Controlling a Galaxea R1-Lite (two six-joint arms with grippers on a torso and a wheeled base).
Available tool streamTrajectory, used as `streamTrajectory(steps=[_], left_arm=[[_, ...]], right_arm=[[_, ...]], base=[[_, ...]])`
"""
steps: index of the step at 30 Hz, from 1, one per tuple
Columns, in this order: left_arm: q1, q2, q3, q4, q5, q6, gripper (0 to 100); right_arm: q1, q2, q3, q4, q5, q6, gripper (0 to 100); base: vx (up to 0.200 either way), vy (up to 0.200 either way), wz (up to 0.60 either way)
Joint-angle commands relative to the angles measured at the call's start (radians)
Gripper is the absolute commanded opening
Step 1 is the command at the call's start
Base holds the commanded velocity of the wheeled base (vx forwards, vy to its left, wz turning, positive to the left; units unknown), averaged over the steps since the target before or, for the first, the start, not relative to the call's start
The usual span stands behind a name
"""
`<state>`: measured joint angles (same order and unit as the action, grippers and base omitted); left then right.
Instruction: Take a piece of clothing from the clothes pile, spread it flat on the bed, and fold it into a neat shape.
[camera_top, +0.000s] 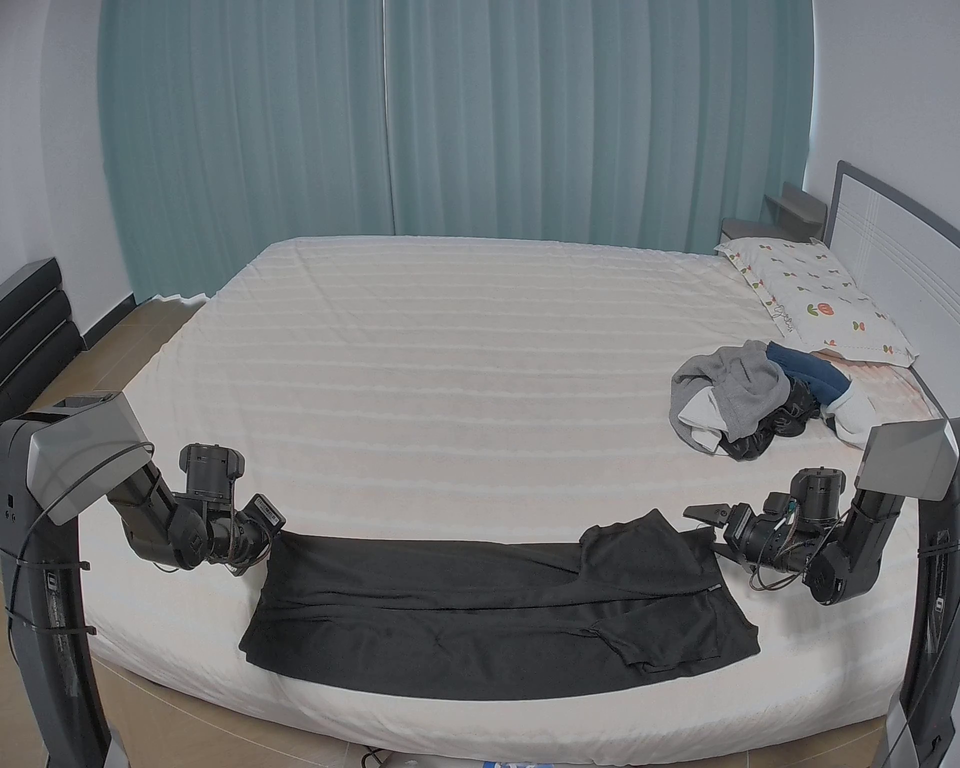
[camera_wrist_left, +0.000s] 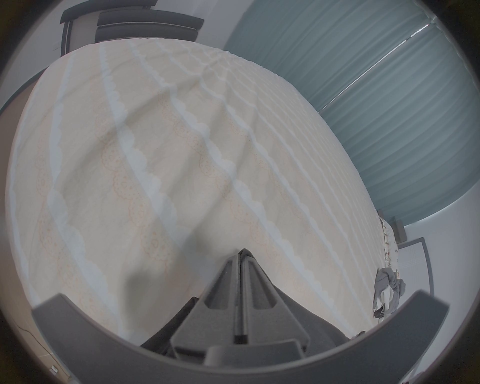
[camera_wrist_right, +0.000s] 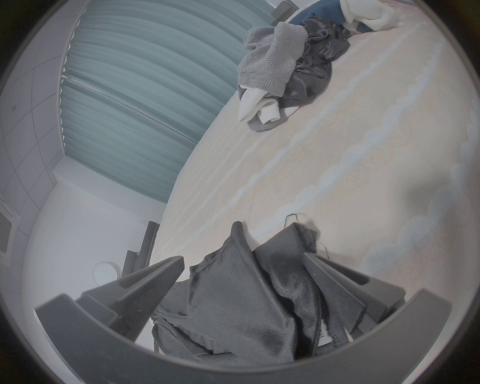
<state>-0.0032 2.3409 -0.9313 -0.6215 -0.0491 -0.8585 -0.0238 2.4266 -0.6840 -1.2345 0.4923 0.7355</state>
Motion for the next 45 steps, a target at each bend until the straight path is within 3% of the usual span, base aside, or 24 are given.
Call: streamTrajectory(steps=[1, 18, 19, 45], left_arm=[[0.000, 0.002, 0.000, 0.000, 0.000, 0.001, 0], [0.000, 0.002, 0.000, 0.000, 0.000, 0.001, 0], [0.000, 0.002, 0.000, 0.000, 0.000, 0.001, 0], [0.017, -0.002, 0.017, 0.000, 0.014, 0.003, 0]], right_arm=[[-0.004, 0.002, 0.008, 0.000, -0.001, -0.002, 100], [0.012, 0.049, -0.058, 0.003, -0.034, -0.007, 100], [0.012, 0.051, -0.061, 0.003, -0.034, -0.007, 0], [-0.039, 0.045, -0.051, 0.010, -0.072, -0.007, 0]], base=[[0.000, 0.000, 0.00], [0.000, 0.000, 0.00], [0.000, 0.000, 0.00], [0.000, 0.000, 0.00]])
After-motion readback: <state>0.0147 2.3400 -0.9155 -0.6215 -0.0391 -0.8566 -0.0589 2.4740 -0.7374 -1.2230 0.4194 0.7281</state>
